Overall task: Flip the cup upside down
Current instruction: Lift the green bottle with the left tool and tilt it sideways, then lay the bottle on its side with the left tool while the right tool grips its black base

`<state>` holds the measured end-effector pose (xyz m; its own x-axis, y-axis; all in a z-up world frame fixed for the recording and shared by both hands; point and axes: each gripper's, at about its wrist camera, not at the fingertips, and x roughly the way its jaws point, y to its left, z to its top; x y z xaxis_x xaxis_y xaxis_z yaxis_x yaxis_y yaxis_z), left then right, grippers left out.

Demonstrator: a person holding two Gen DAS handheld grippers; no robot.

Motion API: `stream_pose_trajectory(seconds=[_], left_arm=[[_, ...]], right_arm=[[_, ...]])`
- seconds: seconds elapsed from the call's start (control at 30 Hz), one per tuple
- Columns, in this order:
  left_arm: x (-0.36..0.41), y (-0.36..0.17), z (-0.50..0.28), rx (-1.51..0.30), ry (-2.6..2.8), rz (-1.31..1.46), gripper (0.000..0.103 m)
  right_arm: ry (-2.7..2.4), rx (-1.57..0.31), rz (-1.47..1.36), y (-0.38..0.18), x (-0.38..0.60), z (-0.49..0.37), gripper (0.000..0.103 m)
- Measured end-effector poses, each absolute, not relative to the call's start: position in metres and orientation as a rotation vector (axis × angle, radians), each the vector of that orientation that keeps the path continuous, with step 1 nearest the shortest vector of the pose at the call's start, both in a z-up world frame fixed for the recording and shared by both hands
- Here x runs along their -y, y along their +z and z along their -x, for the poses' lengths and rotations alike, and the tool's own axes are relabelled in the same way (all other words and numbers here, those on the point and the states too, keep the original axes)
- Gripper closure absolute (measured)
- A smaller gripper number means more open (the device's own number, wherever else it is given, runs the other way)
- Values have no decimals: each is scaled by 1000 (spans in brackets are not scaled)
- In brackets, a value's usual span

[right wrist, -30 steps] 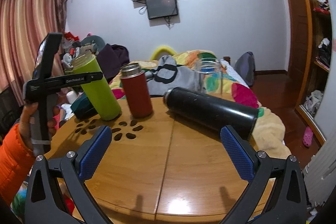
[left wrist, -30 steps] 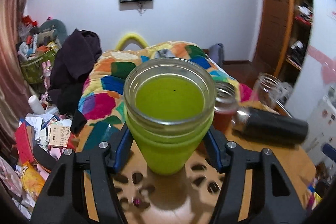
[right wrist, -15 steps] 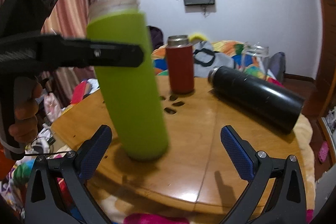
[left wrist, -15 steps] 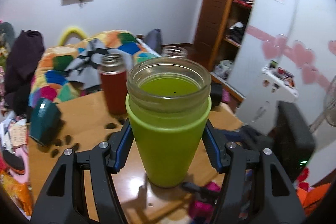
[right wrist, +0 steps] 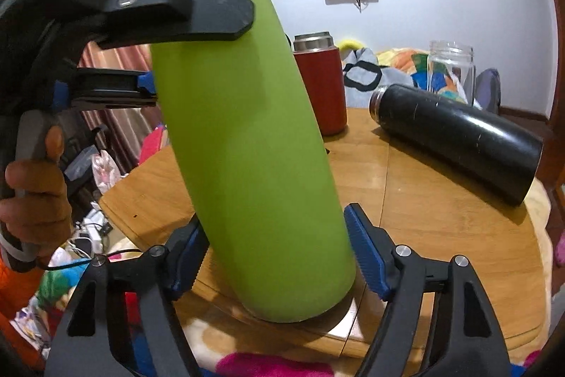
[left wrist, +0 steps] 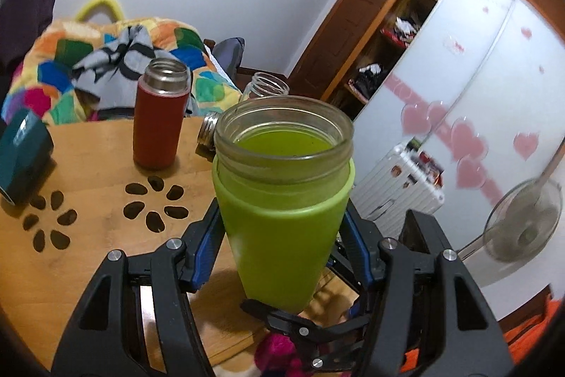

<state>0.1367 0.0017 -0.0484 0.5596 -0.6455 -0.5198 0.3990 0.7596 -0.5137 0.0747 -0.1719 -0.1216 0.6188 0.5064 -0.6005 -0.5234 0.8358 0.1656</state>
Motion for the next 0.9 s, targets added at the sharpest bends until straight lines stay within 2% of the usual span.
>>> stream_pose_trajectory(seconds=[0.33, 0.67, 0.9], left_arm=[[-40, -78, -166, -811, -584, 561, 39], [-59, -125, -185, -928, -496, 686, 30], [-56, -128, -184, -961, -457, 668, 27]], right_arm=[[596, -654, 88, -121, 156, -70, 37], [617, -657, 97, -124, 149, -70, 40], [622, -661, 84, -124, 150, -73, 40]])
